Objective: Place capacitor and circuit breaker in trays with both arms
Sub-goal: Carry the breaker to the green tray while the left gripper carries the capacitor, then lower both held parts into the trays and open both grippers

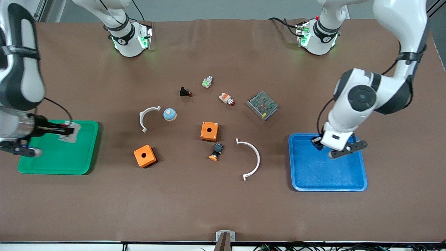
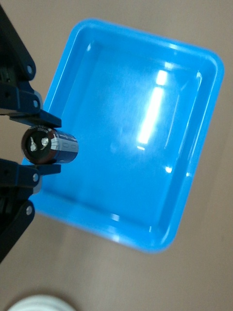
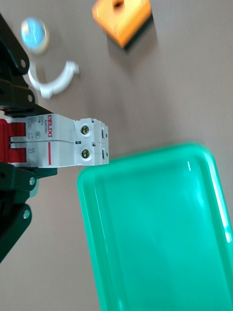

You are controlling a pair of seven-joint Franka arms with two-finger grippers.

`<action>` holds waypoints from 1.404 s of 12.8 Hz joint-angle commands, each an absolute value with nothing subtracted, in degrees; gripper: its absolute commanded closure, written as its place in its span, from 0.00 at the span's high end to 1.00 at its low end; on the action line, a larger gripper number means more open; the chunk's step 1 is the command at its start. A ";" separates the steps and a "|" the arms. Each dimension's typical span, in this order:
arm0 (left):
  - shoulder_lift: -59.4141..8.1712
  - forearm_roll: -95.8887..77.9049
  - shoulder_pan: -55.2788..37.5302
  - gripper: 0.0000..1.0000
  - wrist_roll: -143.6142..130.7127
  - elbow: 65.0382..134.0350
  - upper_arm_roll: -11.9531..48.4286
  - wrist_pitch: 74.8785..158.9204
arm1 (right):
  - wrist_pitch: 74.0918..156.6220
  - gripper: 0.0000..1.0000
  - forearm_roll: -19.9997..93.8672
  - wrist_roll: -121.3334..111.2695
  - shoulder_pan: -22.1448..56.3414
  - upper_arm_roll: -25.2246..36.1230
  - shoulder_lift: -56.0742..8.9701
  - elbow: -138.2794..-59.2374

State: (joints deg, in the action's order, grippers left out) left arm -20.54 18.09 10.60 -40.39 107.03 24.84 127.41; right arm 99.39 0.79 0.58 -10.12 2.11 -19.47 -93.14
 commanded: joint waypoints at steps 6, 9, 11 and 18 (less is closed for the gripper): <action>-31.98 18.28 19.07 0.00 -30.94 103.89 25.05 135.07 | 115.99 0.16 -3.60 -20.55 -23.38 0.70 -32.06 -90.36; -36.29 18.72 18.90 0.00 -30.59 100.73 25.05 136.05 | 120.40 0.16 -3.34 -21.53 -24.17 0.70 -36.29 -90.00; -37.79 18.81 18.29 0.16 -30.59 99.32 24.96 136.05 | 121.81 0.16 -3.43 -21.18 -24.00 0.70 -36.74 -90.79; -30.96 18.90 17.75 1.00 -30.59 97.39 26.80 129.66 | 124.63 0.19 -3.43 -20.92 -24.34 0.79 -37.88 -94.03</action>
